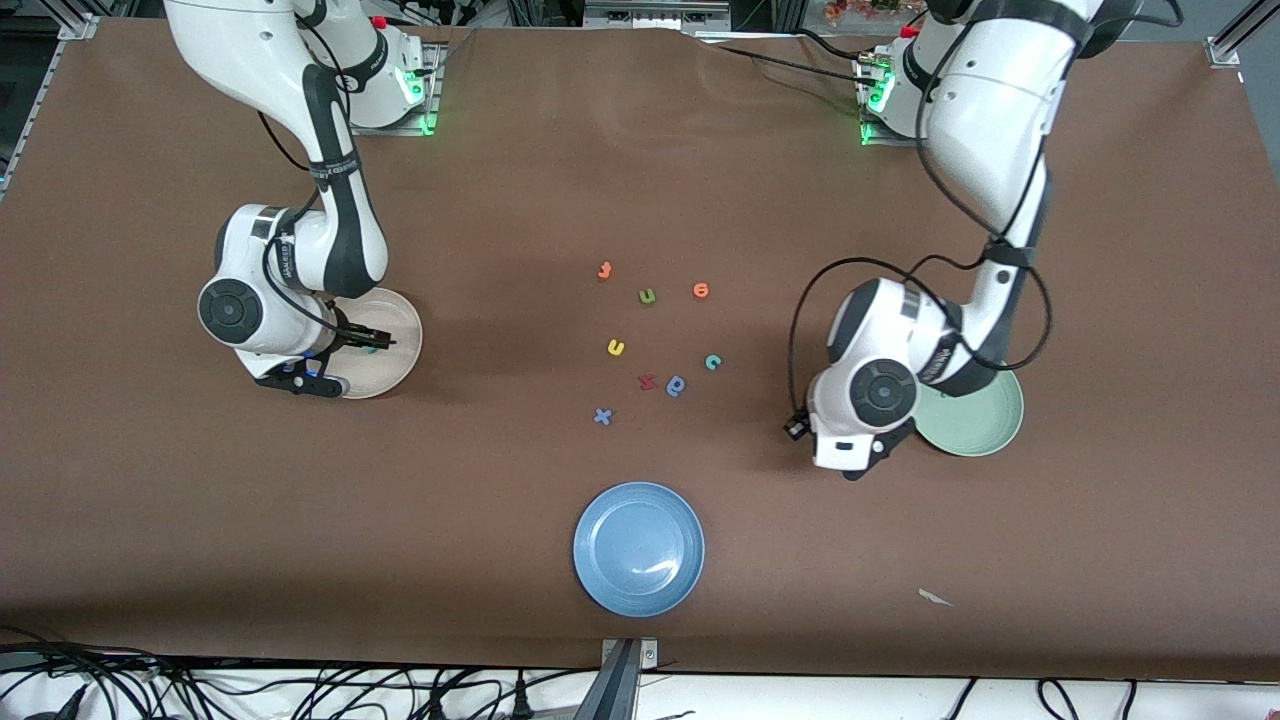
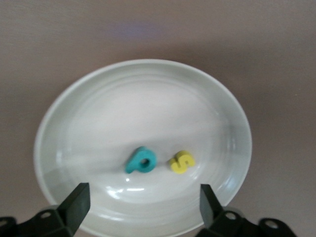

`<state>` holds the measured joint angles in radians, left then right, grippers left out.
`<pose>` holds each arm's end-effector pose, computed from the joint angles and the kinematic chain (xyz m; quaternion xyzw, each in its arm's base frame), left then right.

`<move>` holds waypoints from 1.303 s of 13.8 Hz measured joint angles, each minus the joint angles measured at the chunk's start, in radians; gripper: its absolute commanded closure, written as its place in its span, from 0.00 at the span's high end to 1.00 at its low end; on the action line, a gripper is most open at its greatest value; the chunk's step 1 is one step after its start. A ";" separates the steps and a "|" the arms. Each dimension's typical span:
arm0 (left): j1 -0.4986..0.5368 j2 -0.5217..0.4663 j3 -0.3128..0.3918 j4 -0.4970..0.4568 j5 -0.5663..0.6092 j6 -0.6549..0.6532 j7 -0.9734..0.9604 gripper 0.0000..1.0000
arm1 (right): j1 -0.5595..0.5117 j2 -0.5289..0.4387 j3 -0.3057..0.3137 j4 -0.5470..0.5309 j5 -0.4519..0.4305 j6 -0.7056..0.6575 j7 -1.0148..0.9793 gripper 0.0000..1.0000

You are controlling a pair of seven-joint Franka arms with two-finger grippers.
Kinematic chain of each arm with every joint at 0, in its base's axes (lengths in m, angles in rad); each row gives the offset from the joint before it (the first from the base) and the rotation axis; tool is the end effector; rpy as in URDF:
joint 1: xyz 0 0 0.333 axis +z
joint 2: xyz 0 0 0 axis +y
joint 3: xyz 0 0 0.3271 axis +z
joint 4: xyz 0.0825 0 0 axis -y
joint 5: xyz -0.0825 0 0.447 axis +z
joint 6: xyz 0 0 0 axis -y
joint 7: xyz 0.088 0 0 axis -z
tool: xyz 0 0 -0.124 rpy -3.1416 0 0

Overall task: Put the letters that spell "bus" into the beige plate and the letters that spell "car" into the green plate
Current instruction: 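Release the s on beige plate while the left gripper drops a on green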

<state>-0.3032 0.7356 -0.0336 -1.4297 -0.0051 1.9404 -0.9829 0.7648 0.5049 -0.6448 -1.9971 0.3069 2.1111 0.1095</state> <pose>0.7139 -0.2467 0.1979 -0.9409 -0.3194 0.0971 0.0576 0.6108 0.0849 0.1790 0.9874 -0.0822 -0.1273 0.0461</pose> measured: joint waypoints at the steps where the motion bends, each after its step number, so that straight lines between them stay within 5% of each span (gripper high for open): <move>1: 0.025 -0.026 0.000 -0.022 0.013 -0.008 0.058 0.21 | 0.015 -0.003 0.000 0.031 0.000 -0.031 0.032 1.00; 4: 0.106 -0.120 0.001 -0.142 0.029 0.022 0.244 0.22 | 0.081 -0.007 0.004 0.101 0.002 -0.079 0.175 1.00; 9: 0.232 -0.305 0.003 -0.521 0.030 0.325 0.559 0.24 | 0.155 -0.004 0.048 0.133 0.033 -0.079 0.389 1.00; 12: 0.284 -0.352 0.003 -0.636 0.030 0.385 0.724 0.32 | 0.155 0.004 0.081 0.158 0.035 -0.079 0.472 1.00; 13: 0.295 -0.355 0.003 -0.645 0.030 0.387 0.769 0.40 | 0.155 0.009 0.087 0.166 0.035 -0.079 0.488 1.00; 15: 0.314 -0.355 0.003 -0.649 0.030 0.387 0.869 0.91 | 0.155 0.018 0.092 0.175 0.035 -0.079 0.502 1.00; 16: 0.320 -0.356 0.003 -0.648 0.030 0.387 0.911 1.00 | 0.155 0.021 0.093 0.178 0.036 -0.079 0.503 1.00; 18: 0.325 -0.358 0.000 -0.636 0.030 0.386 0.946 1.00 | 0.154 0.024 0.098 0.182 0.039 -0.079 0.514 1.00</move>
<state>0.0216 0.3780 -0.0340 -2.0653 0.0246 2.3268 -0.0365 0.9193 0.5290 -0.5473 -1.8154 0.3456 2.0324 0.6233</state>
